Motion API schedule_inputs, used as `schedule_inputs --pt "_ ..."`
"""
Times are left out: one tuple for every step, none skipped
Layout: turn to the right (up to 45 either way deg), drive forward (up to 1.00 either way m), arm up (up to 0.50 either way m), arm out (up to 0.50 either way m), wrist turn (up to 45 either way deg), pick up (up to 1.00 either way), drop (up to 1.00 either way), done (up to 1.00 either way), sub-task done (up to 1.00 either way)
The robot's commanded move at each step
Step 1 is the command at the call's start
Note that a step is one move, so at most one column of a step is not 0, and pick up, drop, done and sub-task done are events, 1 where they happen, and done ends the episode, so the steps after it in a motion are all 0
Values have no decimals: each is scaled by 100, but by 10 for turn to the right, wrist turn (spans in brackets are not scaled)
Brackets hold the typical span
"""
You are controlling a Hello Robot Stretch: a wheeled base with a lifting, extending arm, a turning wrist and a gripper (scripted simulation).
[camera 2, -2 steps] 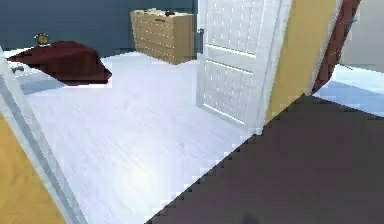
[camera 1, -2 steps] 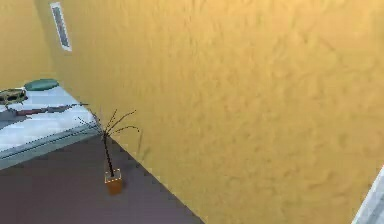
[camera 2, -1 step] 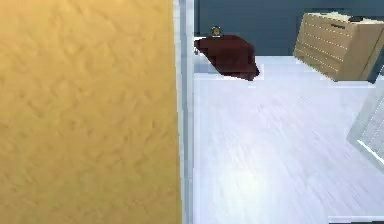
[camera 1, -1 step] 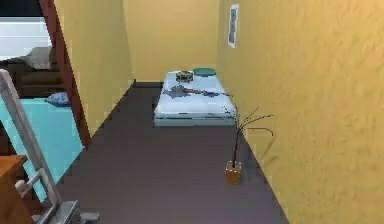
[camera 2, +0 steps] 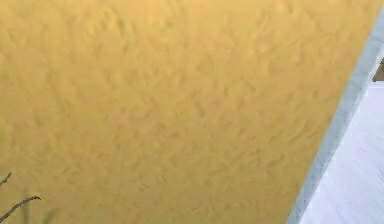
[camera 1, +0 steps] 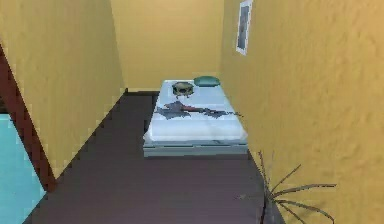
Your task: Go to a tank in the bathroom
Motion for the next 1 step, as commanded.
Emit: schedule_inputs --pt "-360 0 0 0 0 0 0 0 0"
